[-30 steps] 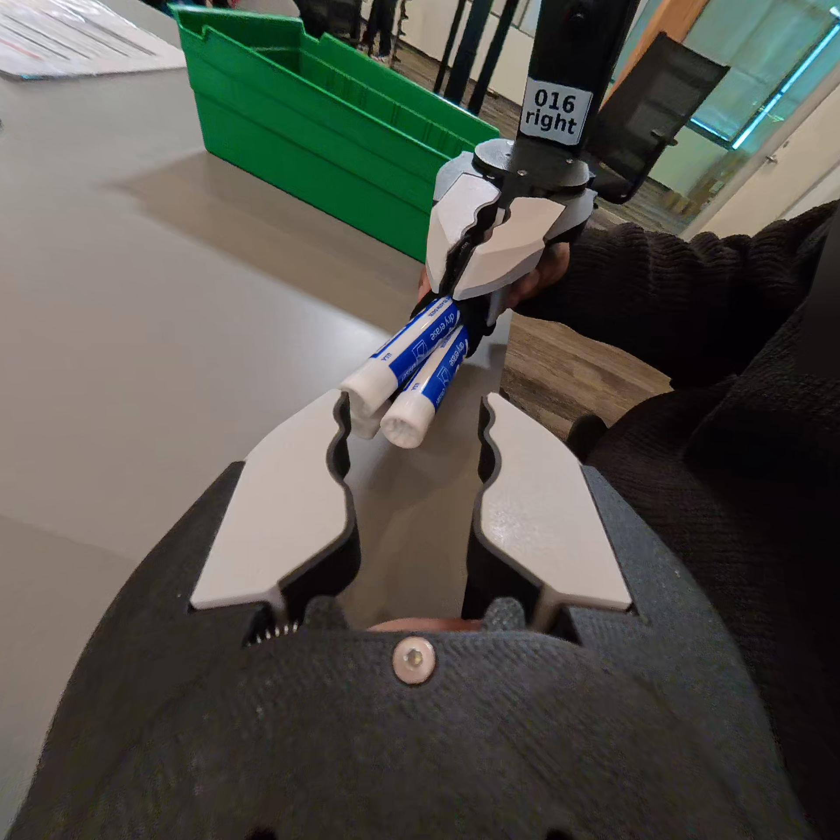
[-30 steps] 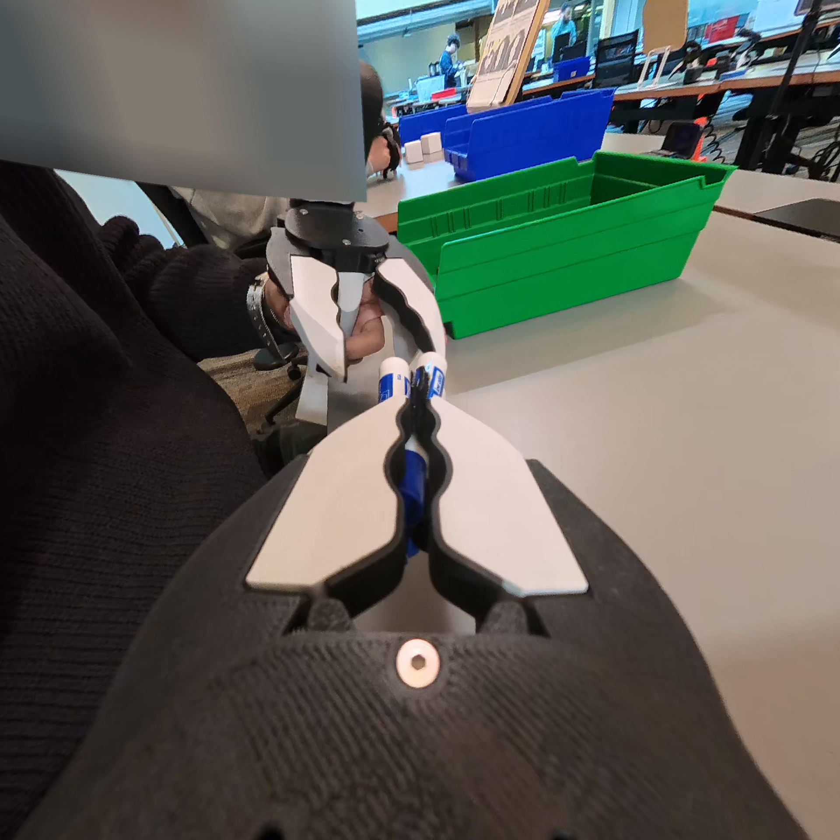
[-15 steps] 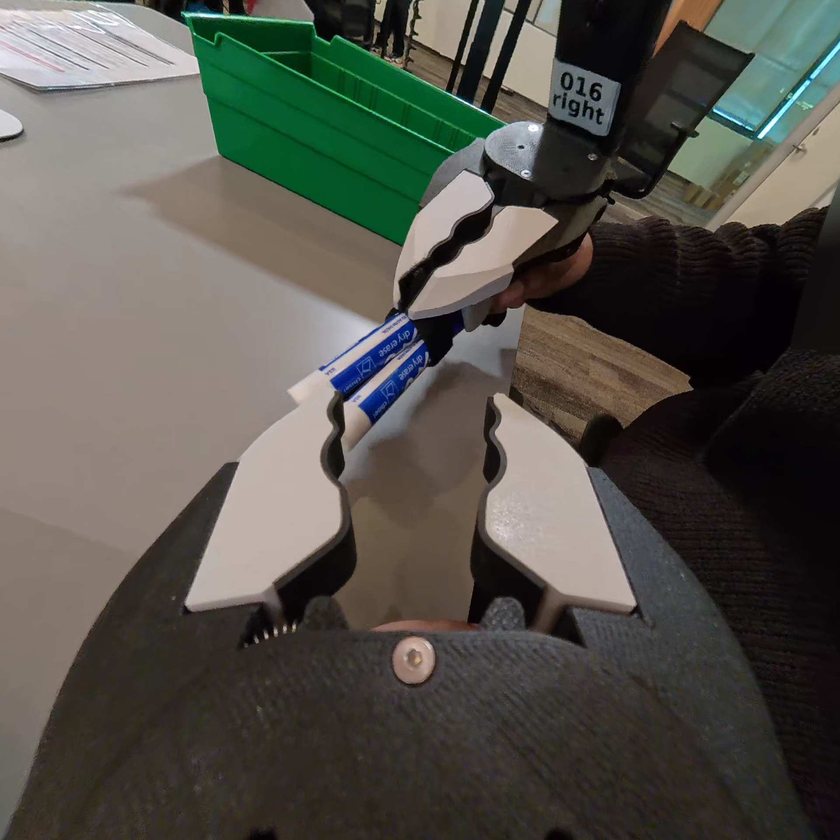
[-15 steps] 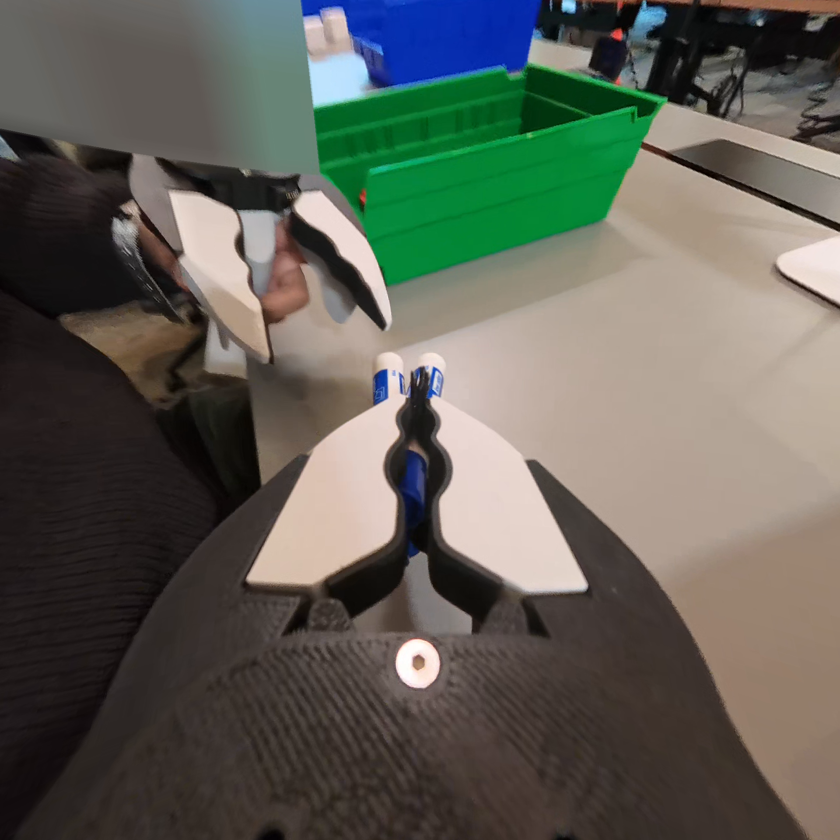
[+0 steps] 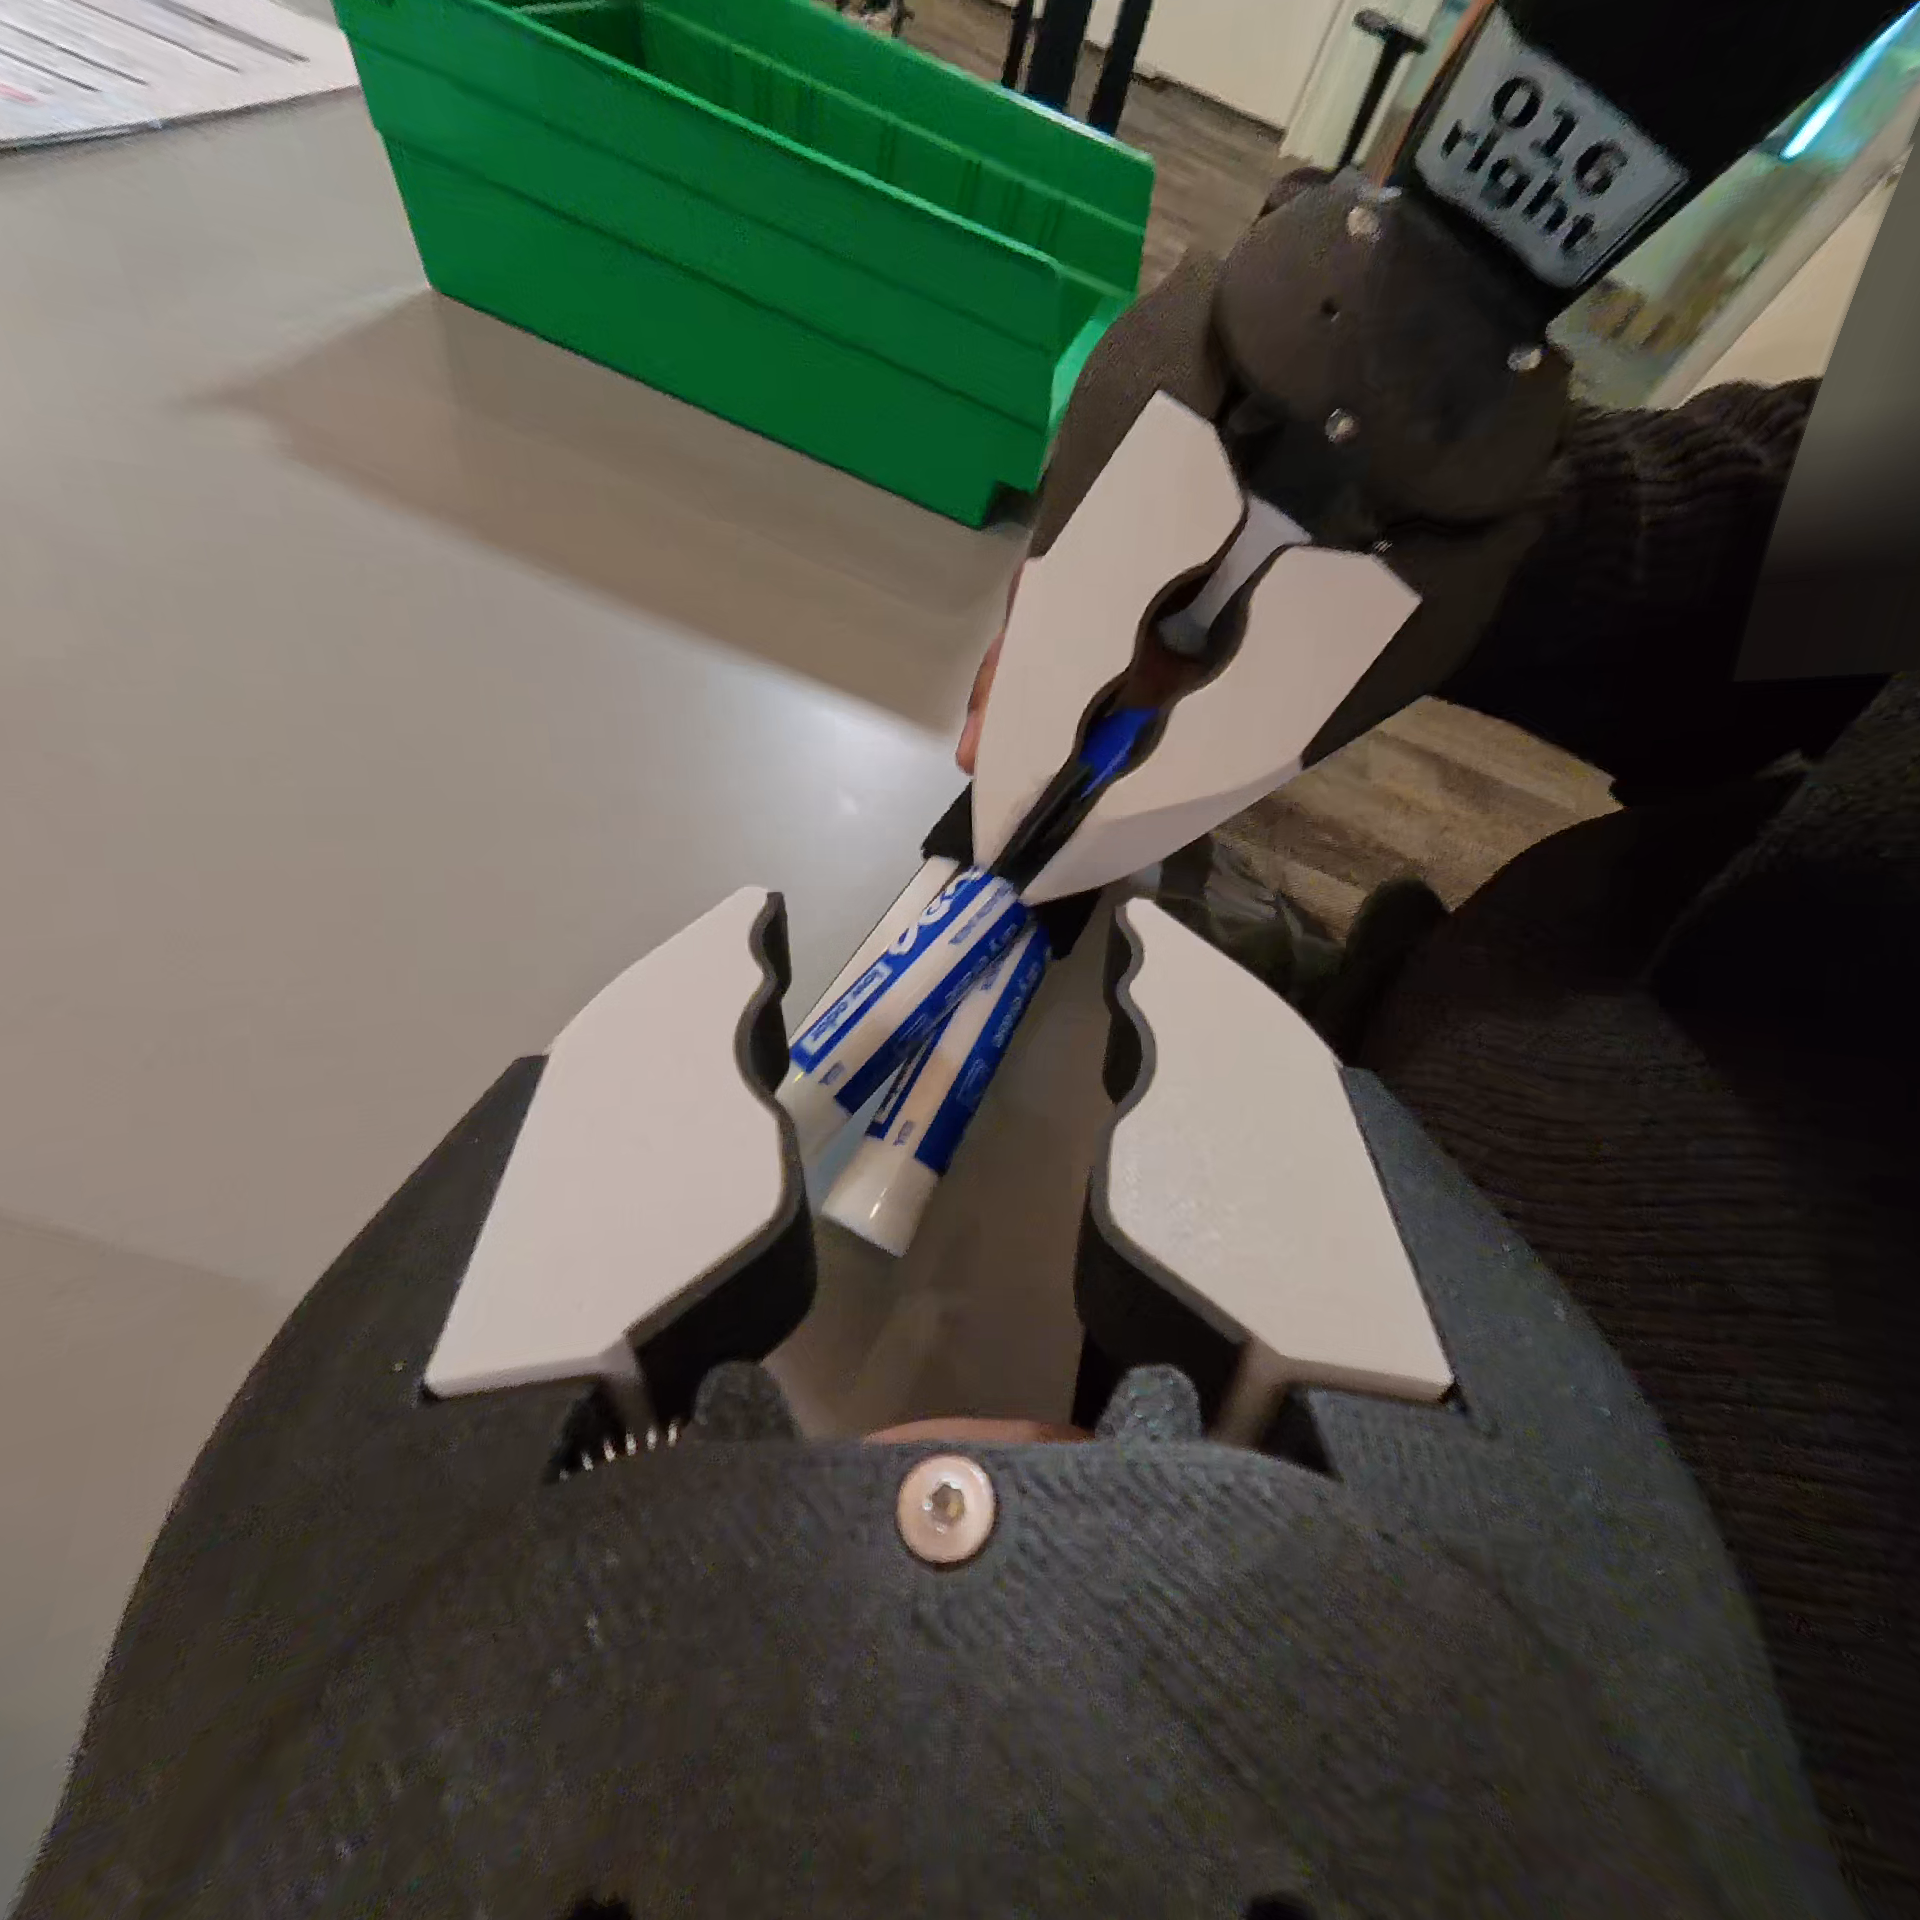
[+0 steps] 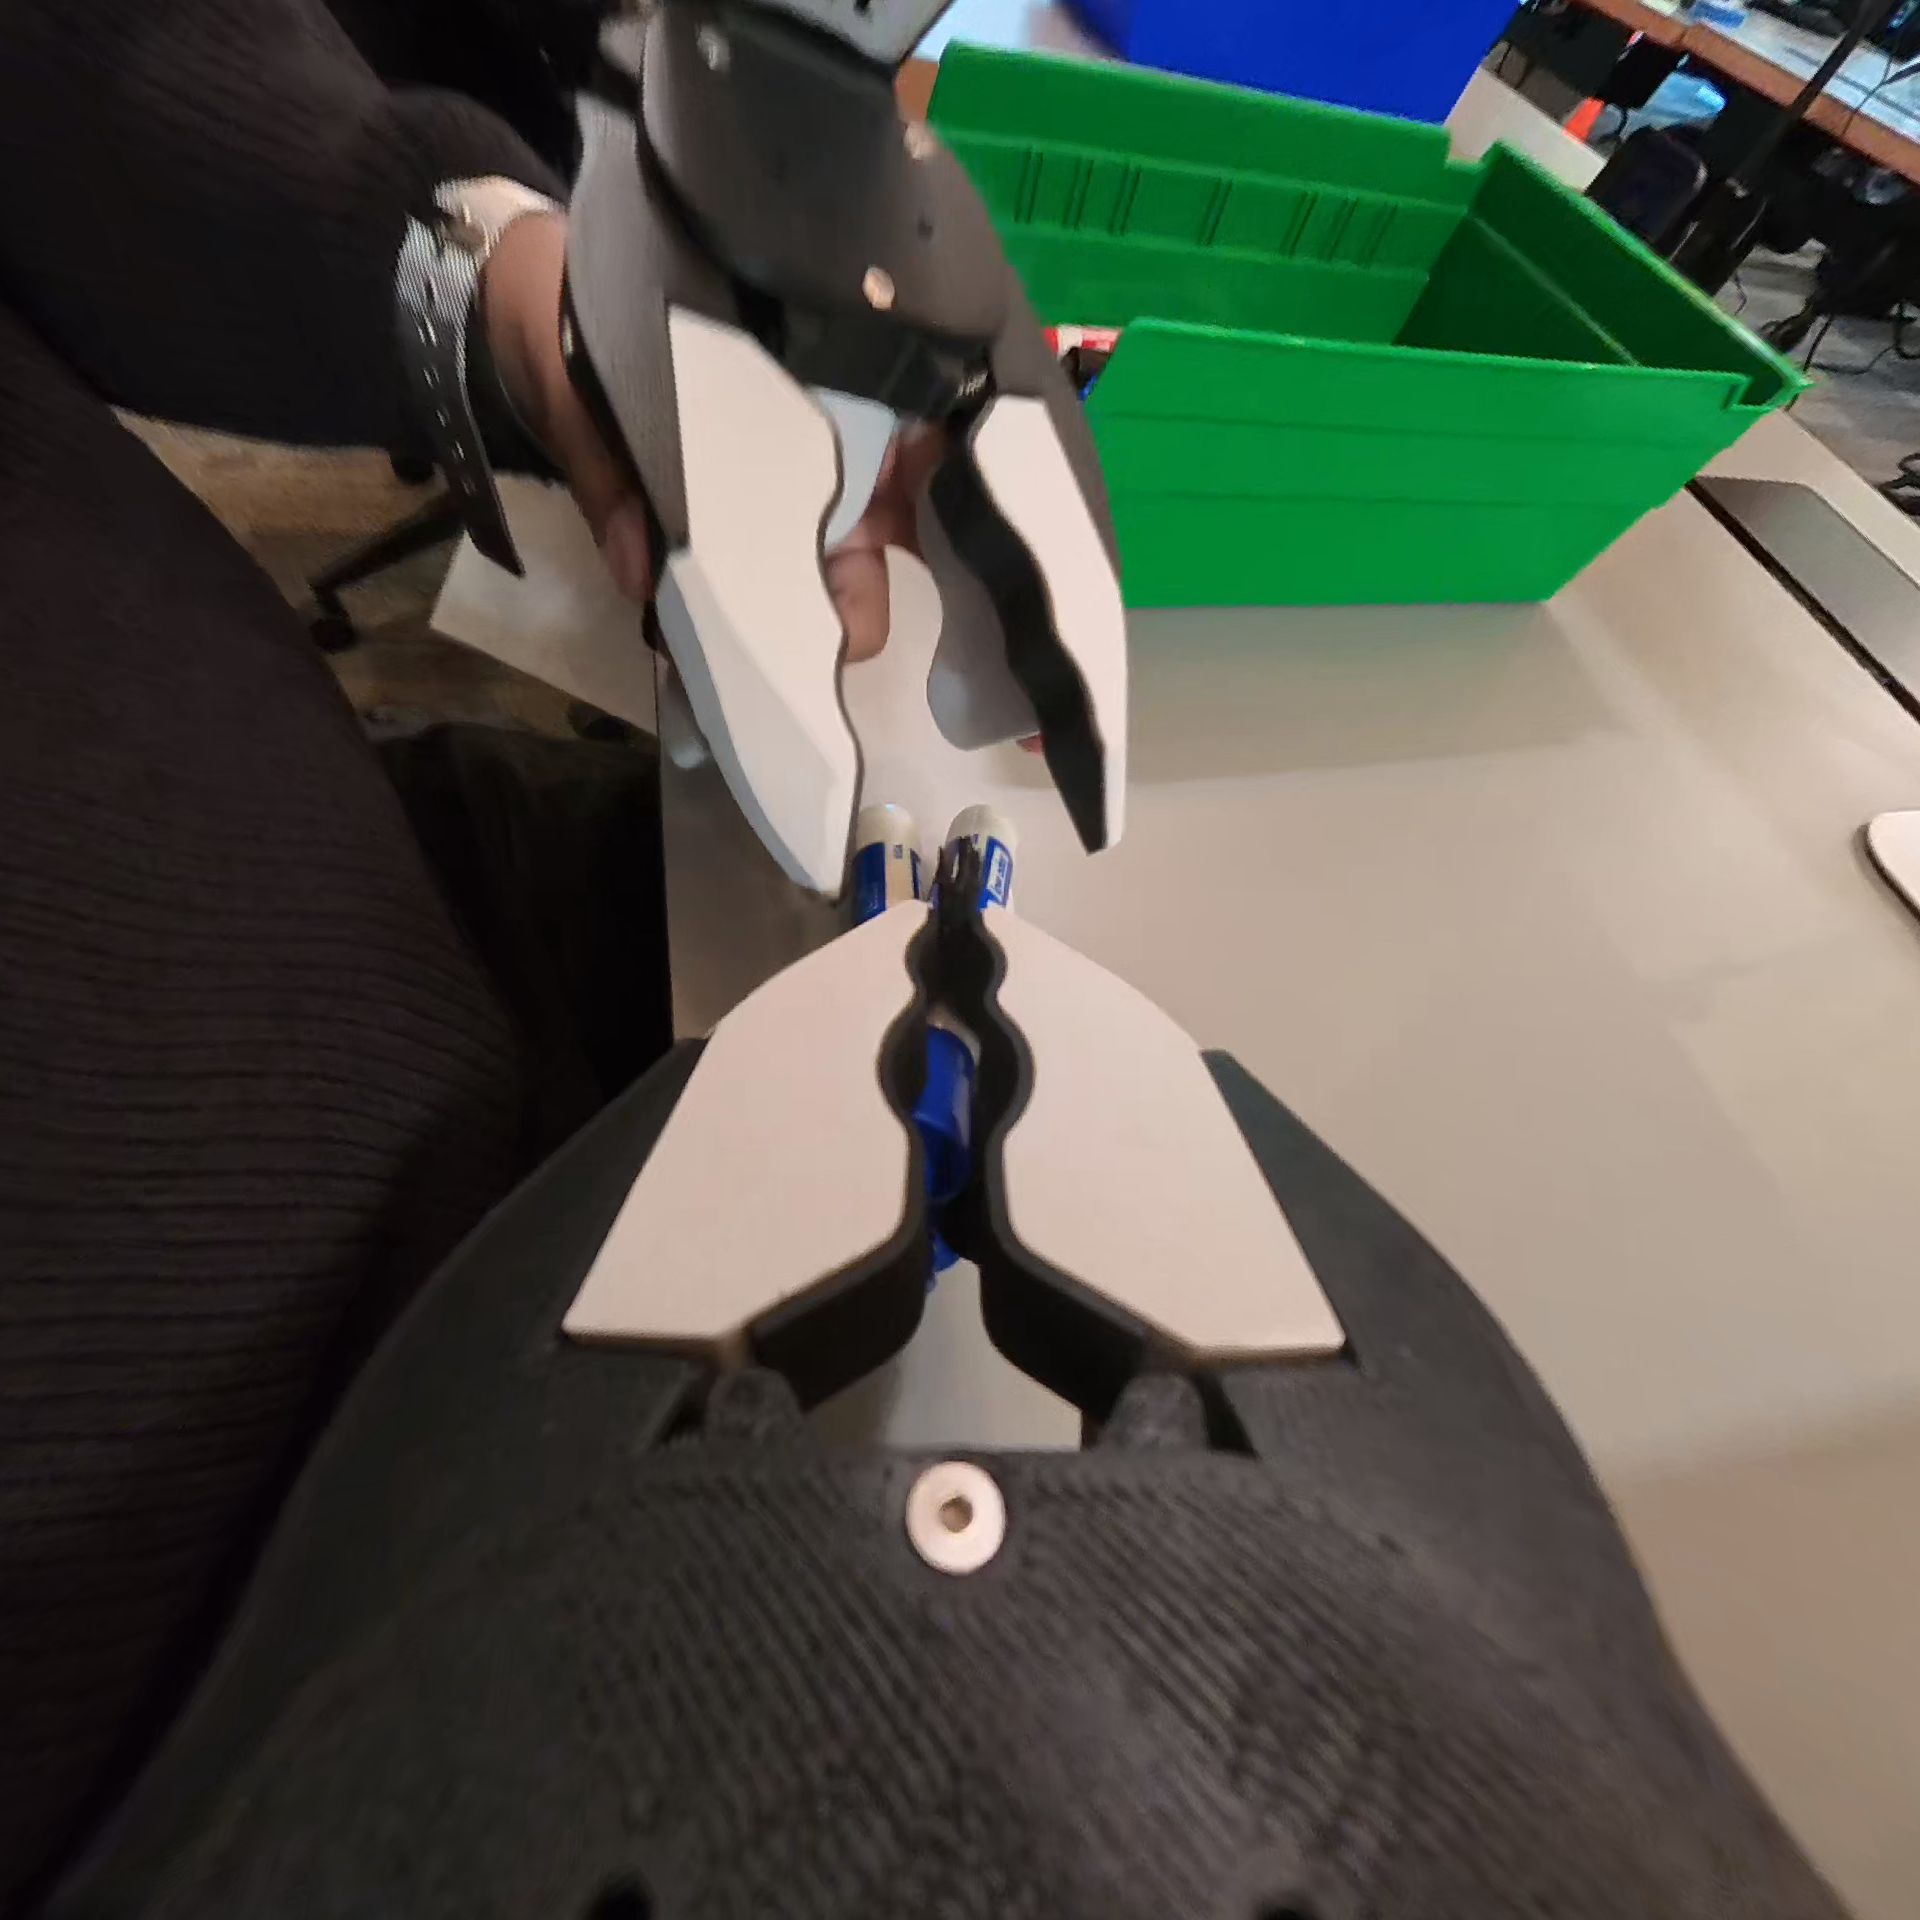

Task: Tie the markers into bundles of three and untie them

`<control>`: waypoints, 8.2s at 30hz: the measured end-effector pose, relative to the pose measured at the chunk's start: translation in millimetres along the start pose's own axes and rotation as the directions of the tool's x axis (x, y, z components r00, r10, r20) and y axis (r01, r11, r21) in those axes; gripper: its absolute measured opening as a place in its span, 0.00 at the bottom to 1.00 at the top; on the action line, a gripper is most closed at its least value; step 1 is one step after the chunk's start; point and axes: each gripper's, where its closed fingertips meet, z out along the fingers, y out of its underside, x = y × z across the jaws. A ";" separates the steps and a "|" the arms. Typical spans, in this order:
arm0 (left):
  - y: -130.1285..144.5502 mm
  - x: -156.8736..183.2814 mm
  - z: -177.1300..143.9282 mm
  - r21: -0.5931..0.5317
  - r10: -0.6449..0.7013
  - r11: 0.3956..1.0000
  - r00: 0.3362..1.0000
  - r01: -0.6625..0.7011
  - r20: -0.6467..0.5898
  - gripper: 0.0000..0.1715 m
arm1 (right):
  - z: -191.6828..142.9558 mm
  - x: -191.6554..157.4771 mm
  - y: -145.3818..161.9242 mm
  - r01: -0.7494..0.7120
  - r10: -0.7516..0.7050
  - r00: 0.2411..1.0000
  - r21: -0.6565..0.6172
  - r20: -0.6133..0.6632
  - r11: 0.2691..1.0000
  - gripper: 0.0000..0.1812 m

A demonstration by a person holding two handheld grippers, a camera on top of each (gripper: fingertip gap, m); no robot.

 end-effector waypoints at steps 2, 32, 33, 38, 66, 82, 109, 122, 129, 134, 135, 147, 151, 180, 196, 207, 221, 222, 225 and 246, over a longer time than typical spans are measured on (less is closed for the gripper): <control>0.0 -4.8 -1.2 0.003 -0.008 1.000 1.000 0.008 0.021 0.35 | -2.4 3.6 -0.6 -0.014 0.014 1.000 0.013 -0.008 1.000 0.02; -14.1 -18.3 -14.6 0.109 -0.193 0.975 0.981 0.193 -0.015 0.23 | -36.8 32.9 -18.3 -0.316 0.289 0.948 0.288 0.132 0.904 0.02; -15.4 -18.0 -15.2 0.117 -0.196 0.973 0.980 0.197 -0.021 0.22 | -37.7 33.2 -18.9 -0.328 0.298 0.944 0.296 0.142 0.897 0.03; -22.2 -14.2 -19.2 0.157 -0.205 0.965 0.977 0.212 -0.062 0.16 | -42.0 33.3 -23.1 -0.397 0.345 0.915 0.327 0.209 0.857 0.03; -22.3 -6.2 -19.9 0.101 -0.430 0.876 0.858 0.472 -0.281 0.23 | -46.7 29.9 -28.4 -0.419 0.345 0.903 0.344 0.257 0.840 0.03; -28.0 -19.0 -26.1 0.186 -0.342 0.909 0.923 0.372 -0.175 0.26 | -34.9 41.5 -12.1 -0.398 0.381 0.917 0.235 0.118 0.887 0.02; -33.0 -8.8 -21.3 0.211 -0.204 0.952 0.973 0.222 -0.106 0.32 | -231.6 211.2 19.0 -0.220 0.273 0.597 0.173 -0.754 0.960 0.02; -28.7 -5.6 -10.7 0.176 -0.190 0.963 0.978 0.203 -0.090 0.32 | -219.3 301.8 181.5 -0.548 0.362 0.327 0.137 -0.873 0.825 0.03; -25.7 -4.9 -8.1 0.159 -0.181 0.968 0.980 0.193 -0.085 0.32 | -198.1 299.5 193.4 -0.591 0.383 0.343 0.120 -0.858 0.798 0.05; -25.0 -4.8 -7.9 0.155 -0.188 0.967 0.978 0.200 -0.091 0.32 | -202.7 299.0 190.5 -0.584 0.371 0.338 0.116 -0.865 0.803 0.10; -25.1 -4.7 -8.1 0.155 -0.186 0.968 0.978 0.198 -0.090 0.32 | -206.6 298.9 188.8 -0.583 0.366 0.333 0.115 -0.869 0.804 0.13; -22.1 -4.5 -6.3 0.136 -0.193 0.969 0.976 0.205 -0.097 0.32 | -248.8 285.3 181.5 -0.668 0.656 0.220 0.378 -0.722 0.641 0.26; -20.8 -4.1 -5.5 0.127 -0.191 0.971 0.977 0.202 -0.094 0.33 | -221.8 283.9 196.7 -0.739 0.687 0.228 0.337 -0.690 0.584 0.27; -15.0 -5.5 -3.0 0.094 -0.206 0.972 0.974 0.214 -0.094 0.34 | -203.0 283.7 213.2 -0.788 0.666 0.245 0.255 -0.705 0.560 0.13; -12.5 -5.1 -1.6 0.078 -0.206 0.974 0.974 0.214 -0.096 0.35 | -205.3 288.3 209.3 -0.769 0.661 0.251 0.270 -0.707 0.580 0.14; -10.6 -4.6 -0.3 0.066 -0.204 0.975 0.975 0.210 -0.093 0.35 | -201.0 288.6 204.7 -0.745 0.601 0.322 0.197 -0.732 0.638 0.07; -8.9 -3.9 0.4 0.056 -0.198 0.977 0.976 0.204 -0.089 0.35 | -196.9 290.7 191.6 -0.678 0.488 0.435 0.082 -0.756 0.731 0.03; -8.9 -4.1 0.6 0.056 -0.198 0.977 0.976 0.204 -0.089 0.35 | -196.9 291.3 189.7 -0.675 0.494 0.435 0.090 -0.753 0.732 0.03; -8.8 -4.3 1.0 0.055 -0.200 0.977 0.976 0.206 -0.089 0.35 | -192.8 291.8 188.8 -0.677 0.502 0.442 0.091 -0.744 0.730 0.03; -5.2 -3.2 2.2 0.034 -0.186 0.981 0.979 0.189 -0.082 0.36 | -214.3 295.7 168.0 -0.684 0.648 0.349 0.289 -0.677 0.670 0.18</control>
